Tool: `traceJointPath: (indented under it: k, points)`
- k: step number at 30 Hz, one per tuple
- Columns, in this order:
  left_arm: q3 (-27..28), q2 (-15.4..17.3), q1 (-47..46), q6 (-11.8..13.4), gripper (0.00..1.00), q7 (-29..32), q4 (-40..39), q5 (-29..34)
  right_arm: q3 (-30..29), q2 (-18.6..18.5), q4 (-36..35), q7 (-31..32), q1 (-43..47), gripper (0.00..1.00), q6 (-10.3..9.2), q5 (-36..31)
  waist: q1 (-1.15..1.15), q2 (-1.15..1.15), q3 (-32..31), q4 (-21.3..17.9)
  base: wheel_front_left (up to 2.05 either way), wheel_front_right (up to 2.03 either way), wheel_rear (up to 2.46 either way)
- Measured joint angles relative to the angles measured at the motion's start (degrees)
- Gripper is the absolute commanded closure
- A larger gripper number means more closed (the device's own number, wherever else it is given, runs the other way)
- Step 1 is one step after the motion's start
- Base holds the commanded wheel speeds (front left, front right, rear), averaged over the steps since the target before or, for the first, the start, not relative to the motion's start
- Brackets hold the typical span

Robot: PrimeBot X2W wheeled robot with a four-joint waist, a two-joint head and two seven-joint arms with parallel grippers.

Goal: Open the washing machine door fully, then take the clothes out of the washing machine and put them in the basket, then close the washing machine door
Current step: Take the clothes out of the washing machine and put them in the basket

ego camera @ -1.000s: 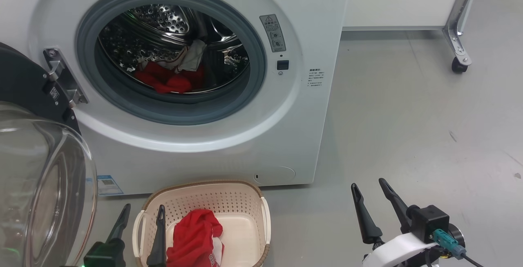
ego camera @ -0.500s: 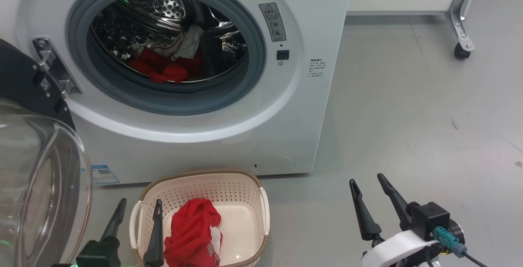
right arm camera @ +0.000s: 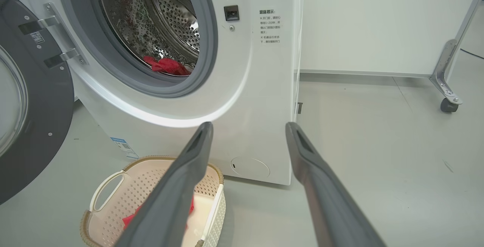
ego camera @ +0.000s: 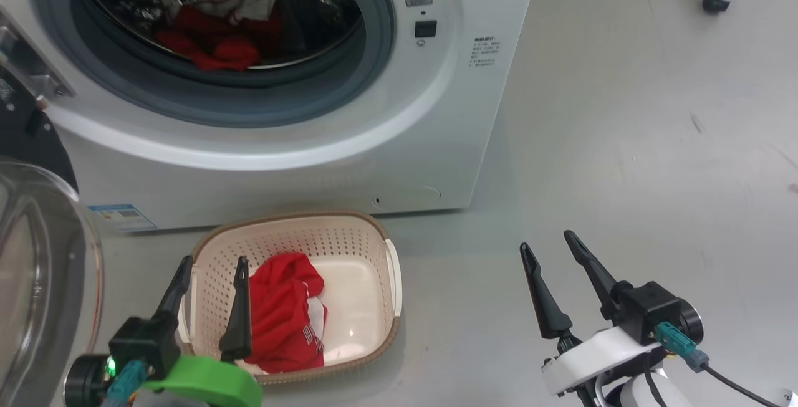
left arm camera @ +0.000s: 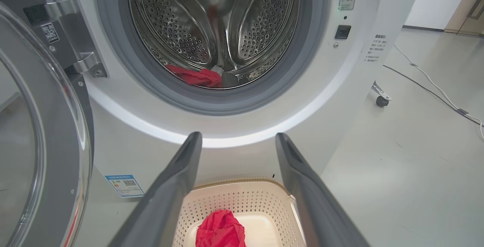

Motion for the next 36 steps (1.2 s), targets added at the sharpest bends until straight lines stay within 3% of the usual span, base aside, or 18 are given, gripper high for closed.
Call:
traceJointPath:
  k: [7,14,25,36]
  points:
    - [-0.7,-0.1,-7.1,-0.1,0.00,4.3,5.0,-1.0,1.2,0.5,-1.1,0.2,-2.2,0.00,0.08,-0.1,0.00,0.00,5.4,-1.3,0.00,0.00,0.00]
    - [-1.0,1.1,-15.1,-1.8,0.00,10.8,11.2,-1.2,2.9,1.3,-1.6,0.2,-4.6,0.00,0.18,-0.1,0.00,0.00,10.9,-3.3,0.00,0.00,0.00]
    - [-0.6,8.0,-31.0,-4.3,0.00,23.5,15.8,0.1,3.7,1.8,-2.2,-0.2,-9.3,0.00,0.57,1.4,0.00,0.00,19.5,-7.9,0.00,0.00,0.00]
    - [1.9,14.2,-47.7,-6.1,0.00,26.0,15.7,3.6,6.0,2.1,-1.1,-0.7,-15.8,0.00,1.34,4.0,0.01,0.00,27.3,-12.6,0.00,0.00,0.00]
